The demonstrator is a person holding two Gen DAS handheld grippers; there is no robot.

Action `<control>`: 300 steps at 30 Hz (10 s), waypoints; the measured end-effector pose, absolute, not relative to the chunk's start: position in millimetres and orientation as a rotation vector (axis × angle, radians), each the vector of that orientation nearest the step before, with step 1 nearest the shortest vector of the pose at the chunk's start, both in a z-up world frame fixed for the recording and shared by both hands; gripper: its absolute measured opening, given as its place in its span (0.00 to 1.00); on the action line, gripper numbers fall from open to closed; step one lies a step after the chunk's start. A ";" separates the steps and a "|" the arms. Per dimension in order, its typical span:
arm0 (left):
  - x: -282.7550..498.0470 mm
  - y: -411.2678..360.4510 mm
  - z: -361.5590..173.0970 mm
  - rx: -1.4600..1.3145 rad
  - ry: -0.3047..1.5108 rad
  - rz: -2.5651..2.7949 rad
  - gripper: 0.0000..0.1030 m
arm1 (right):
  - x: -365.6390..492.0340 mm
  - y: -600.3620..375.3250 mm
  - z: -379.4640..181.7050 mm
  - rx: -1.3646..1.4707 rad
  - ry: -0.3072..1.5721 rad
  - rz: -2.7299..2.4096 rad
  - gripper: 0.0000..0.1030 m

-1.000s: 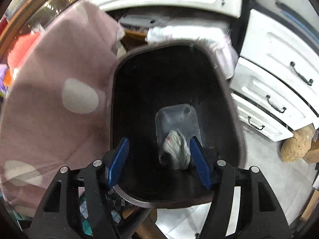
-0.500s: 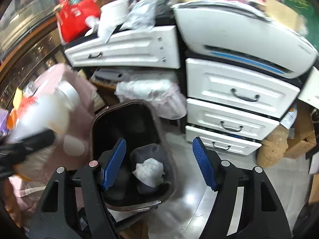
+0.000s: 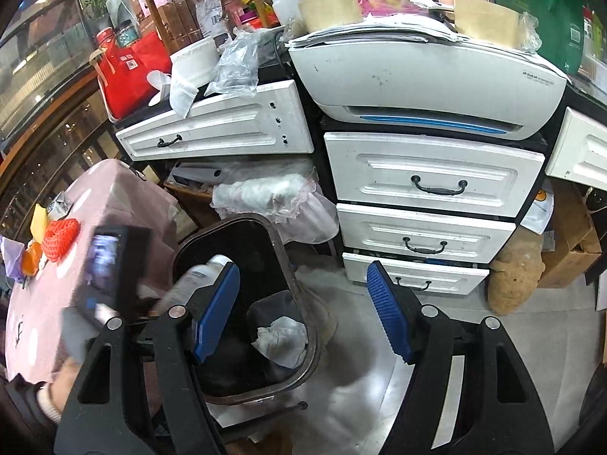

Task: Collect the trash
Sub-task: 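Carry the bottle over the black bin and open the left tool, then move both tools back over the table toward the remaining trash, then grasp the orange mesh net with the right tool while the left tool grasps the purple bag, then carry the orange mesh net over the bin and open the right tool, then carry the purple bag over the bin and open the left tool, then move both tools back over the table toward the orange peel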

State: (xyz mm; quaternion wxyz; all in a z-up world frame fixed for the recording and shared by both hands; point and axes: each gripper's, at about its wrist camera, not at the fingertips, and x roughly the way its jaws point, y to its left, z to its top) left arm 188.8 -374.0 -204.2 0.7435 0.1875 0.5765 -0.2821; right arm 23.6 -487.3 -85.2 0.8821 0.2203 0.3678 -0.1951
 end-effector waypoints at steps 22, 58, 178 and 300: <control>200.9 -385.4 -240.3 0.581 1.359 -0.621 0.77 | 27.7 -482.9 -87.8 0.457 0.766 -0.404 0.76; 153.5 -129.8 -10.2 0.134 0.691 -0.358 0.93 | 130.7 -312.9 -38.4 0.184 0.729 0.039 0.85; 111.6 -293.5 -18.1 0.161 0.794 -0.960 0.15 | 69.6 -468.7 -94.5 0.323 0.829 -0.430 0.77; 295.1 87.0 -47.8 0.100 0.839 -0.120 0.94 | 326.2 -80.2 -36.5 -0.073 0.825 0.507 0.59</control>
